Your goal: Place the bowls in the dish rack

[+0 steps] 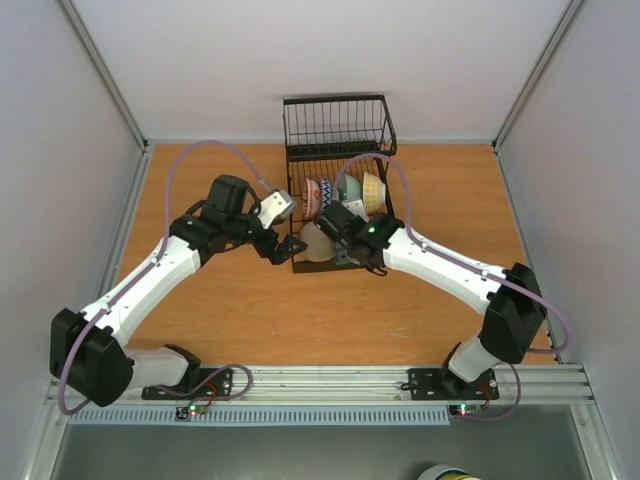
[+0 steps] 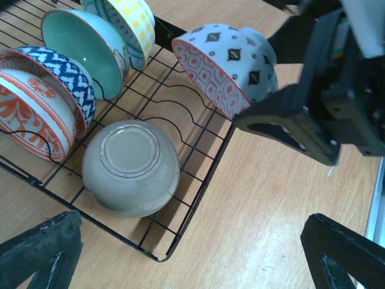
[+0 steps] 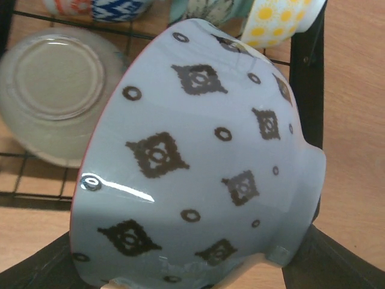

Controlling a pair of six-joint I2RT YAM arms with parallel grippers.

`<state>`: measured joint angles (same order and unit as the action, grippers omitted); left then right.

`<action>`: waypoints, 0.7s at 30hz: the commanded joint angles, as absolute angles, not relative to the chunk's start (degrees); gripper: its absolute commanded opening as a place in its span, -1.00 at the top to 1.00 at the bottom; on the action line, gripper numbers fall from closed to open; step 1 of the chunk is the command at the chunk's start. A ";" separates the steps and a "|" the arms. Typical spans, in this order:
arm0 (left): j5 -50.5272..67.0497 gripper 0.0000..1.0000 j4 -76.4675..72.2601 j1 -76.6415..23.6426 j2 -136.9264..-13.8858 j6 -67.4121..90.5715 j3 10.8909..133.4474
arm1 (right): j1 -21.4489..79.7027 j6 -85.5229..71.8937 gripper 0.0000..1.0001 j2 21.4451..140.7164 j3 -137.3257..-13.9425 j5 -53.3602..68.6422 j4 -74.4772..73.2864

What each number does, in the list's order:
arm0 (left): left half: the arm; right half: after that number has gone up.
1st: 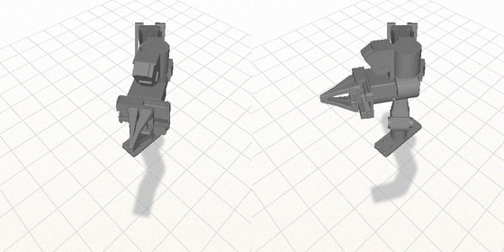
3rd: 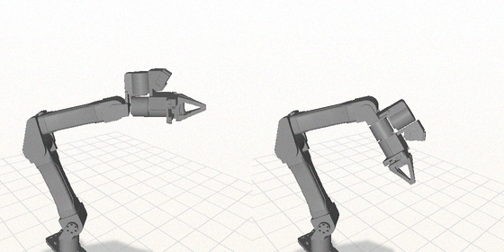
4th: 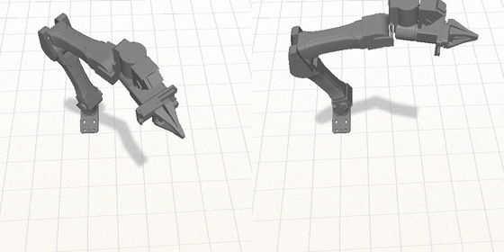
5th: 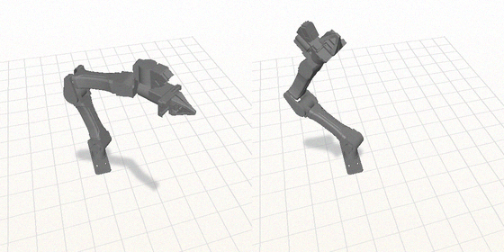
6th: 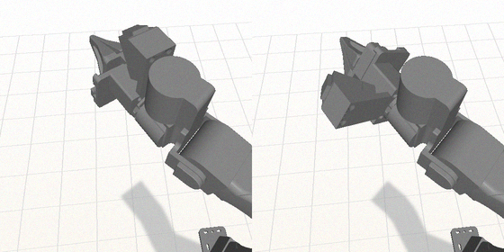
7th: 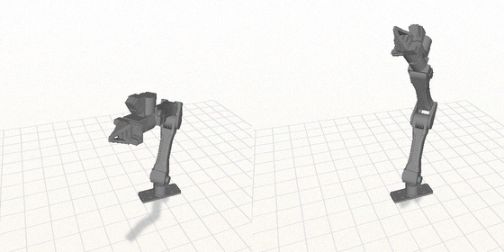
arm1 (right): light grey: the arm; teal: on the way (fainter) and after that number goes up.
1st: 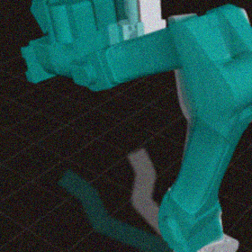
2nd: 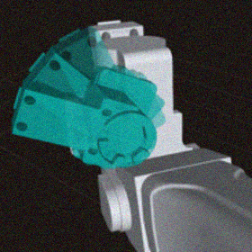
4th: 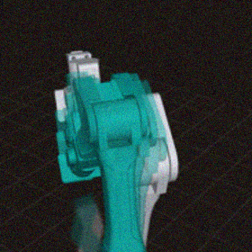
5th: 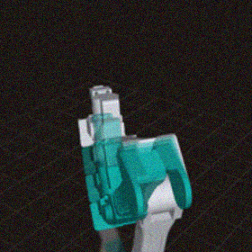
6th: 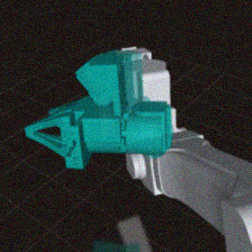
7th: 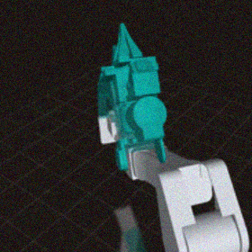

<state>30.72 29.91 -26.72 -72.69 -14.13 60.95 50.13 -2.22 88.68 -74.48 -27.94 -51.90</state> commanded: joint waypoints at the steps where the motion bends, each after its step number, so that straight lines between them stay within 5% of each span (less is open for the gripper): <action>1: 32.60 -0.99 29.34 -26.81 -74.23 -14.67 61.97 | 47.76 -0.93 0.96 93.11 -77.87 -29.21 -55.40; 21: 36.21 -0.99 29.63 -26.81 -74.84 -15.97 61.87 | 43.13 1.00 0.96 110.35 -84.10 -35.92 -58.84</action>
